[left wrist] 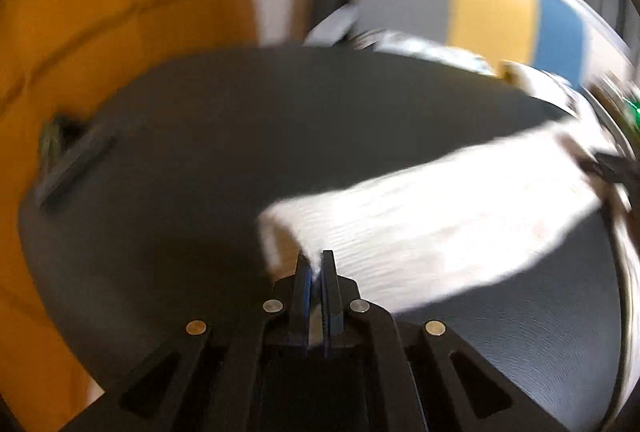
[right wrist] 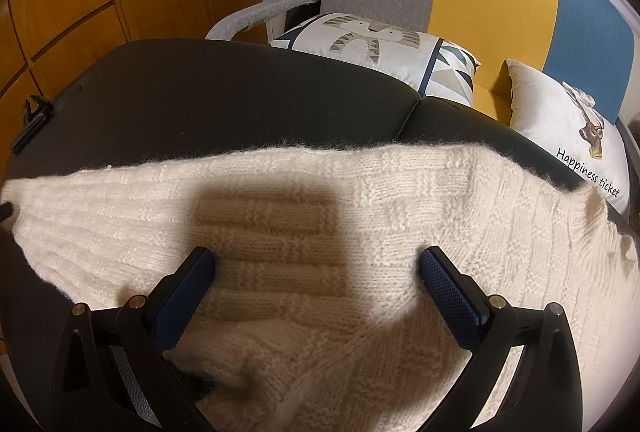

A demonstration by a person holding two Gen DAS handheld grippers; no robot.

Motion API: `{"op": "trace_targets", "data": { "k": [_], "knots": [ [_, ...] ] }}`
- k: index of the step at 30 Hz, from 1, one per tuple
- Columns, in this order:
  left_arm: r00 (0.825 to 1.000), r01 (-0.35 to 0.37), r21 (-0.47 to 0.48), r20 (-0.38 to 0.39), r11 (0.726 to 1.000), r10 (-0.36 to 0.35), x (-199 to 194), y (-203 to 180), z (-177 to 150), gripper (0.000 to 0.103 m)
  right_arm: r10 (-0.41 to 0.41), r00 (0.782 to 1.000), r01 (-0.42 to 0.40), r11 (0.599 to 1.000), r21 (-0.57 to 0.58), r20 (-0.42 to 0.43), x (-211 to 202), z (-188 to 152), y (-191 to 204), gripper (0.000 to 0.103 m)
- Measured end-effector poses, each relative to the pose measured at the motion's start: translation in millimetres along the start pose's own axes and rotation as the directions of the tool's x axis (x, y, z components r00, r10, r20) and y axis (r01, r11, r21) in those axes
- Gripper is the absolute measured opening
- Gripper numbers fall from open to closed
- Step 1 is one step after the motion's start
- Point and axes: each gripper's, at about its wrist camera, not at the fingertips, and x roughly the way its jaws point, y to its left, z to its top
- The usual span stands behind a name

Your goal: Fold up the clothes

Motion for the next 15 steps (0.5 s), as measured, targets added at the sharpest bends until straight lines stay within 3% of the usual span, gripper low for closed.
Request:
{"op": "trace_targets", "data": {
  "k": [5,8,10,13,15],
  "knots": [
    [0.997,0.073,-0.121,-0.027,0.990,-0.077,0.9,24.9,6.8,0.006,0.001,1.000,-0.001,1.000,0.001,0.003,0.3,-0.3,0.2,0.103],
    [0.983,0.184,-0.237,0.060,0.954,-0.175,-23.2,44.7,9.8,0.006,0.000,1.000,0.000,1.000,0.002,0.003,0.6,-0.3,0.4,0.103],
    [0.966,0.244,-0.289,0.151,0.926,-0.208,-45.0,59.8,14.3,0.012,-0.001,1.000,0.001,1.000,0.002,0.004,0.7,-0.6,0.6,0.103],
    [0.949,0.296,-0.274,0.188,0.915,-0.251,-58.0,62.1,20.2,0.015,-0.002,1.000,0.002,1.000,0.000,0.004,0.5,-1.4,0.4,0.103],
    [0.956,0.282,-0.231,0.151,0.931,-0.252,-51.5,51.6,21.7,0.015,-0.004,1.000,0.004,1.000,-0.003,0.003,0.3,-1.9,0.8,0.103]
  ]
}}
